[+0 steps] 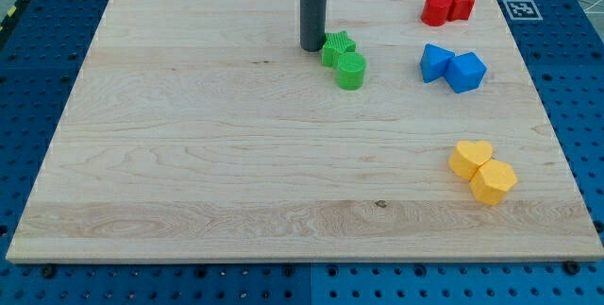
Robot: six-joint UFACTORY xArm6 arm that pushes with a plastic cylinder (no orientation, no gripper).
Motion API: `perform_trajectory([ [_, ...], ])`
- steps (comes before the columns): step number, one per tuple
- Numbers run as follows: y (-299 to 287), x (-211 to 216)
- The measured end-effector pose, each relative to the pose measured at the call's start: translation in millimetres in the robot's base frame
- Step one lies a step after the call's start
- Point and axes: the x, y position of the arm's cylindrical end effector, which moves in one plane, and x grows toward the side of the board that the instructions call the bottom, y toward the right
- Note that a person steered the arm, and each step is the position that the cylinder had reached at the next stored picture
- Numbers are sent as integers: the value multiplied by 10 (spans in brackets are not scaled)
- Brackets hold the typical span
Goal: Move the green star along with green circle a bit down
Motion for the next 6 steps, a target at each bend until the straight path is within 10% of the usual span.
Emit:
perform_trajectory([
  [3,307,-655],
  [6,541,-54],
])
